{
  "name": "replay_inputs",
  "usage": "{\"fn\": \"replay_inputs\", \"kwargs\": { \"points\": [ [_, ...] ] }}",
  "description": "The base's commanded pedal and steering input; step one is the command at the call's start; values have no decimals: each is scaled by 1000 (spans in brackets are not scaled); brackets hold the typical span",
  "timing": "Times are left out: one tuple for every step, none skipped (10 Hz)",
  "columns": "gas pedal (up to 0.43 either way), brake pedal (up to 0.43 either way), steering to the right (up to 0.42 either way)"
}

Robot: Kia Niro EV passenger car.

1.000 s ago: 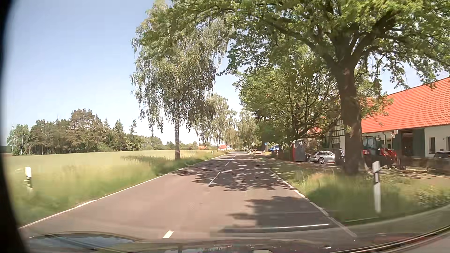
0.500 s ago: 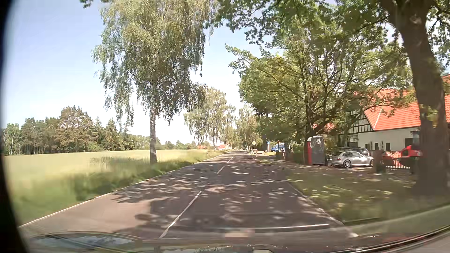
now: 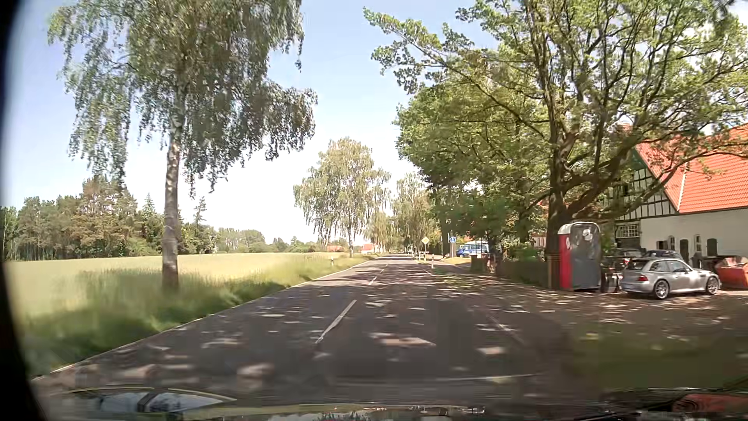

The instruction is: Follow the waypoints while adhering to traffic rules and regulations

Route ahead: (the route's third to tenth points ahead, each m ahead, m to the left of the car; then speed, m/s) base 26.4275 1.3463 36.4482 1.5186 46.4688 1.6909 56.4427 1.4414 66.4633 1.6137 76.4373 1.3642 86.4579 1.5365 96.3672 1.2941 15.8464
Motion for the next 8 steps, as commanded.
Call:
{"fn": "replay_inputs", "kwargs": {
  "points": [
    [169,0,4],
    [169,0,3],
    [169,0,3],
    [169,0,2],
    [177,0,1],
    [177,0,2],
    [177,0,2],
    [177,0,2]
  ]
}}
